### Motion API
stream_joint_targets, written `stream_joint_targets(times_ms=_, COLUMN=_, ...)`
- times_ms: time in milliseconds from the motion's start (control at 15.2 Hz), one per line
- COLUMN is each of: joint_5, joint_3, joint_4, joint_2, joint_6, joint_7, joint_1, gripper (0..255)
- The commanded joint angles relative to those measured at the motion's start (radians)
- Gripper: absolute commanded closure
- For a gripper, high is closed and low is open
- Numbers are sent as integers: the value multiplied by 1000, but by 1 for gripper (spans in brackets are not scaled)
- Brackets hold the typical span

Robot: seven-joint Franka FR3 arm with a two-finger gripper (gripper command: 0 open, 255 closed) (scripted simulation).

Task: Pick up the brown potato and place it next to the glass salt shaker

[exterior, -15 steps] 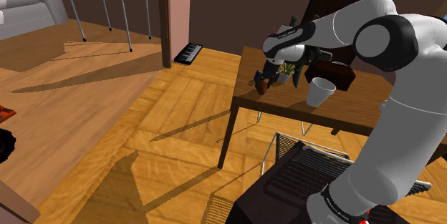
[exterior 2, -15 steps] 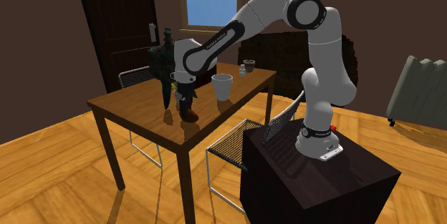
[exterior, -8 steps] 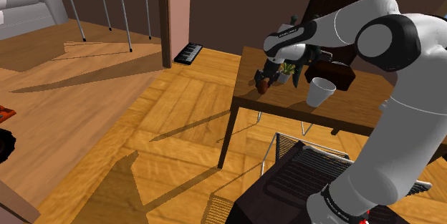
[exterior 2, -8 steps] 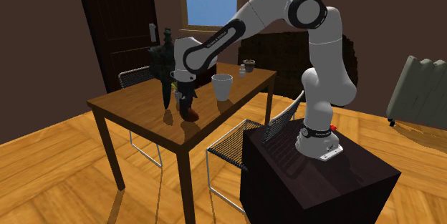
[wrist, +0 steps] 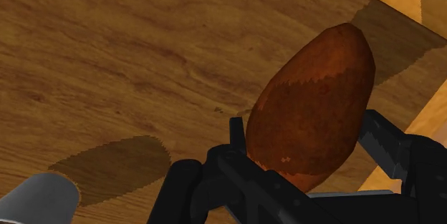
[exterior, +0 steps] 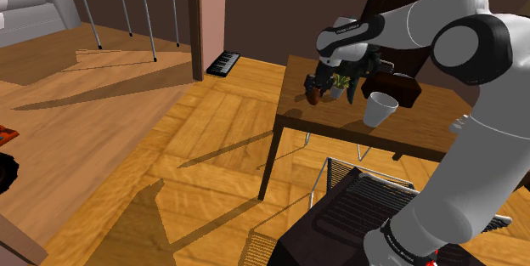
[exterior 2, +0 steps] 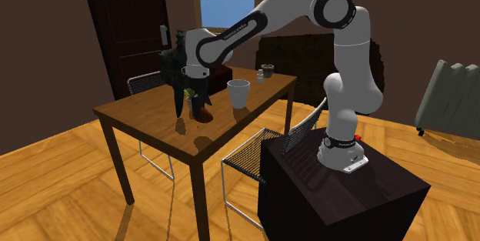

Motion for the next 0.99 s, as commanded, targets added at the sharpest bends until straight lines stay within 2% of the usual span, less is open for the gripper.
stream_joint_targets(times_ms=0, joint_5=-8, joint_3=-1, joint_4=11, joint_2=-14, joint_6=-24, joint_7=8, joint_1=2, gripper=255)
stream_joint_targets(times_ms=924, joint_5=-41, joint_3=-8, joint_4=124, joint_2=-77, joint_6=-194, joint_7=41, joint_1=5, gripper=255)
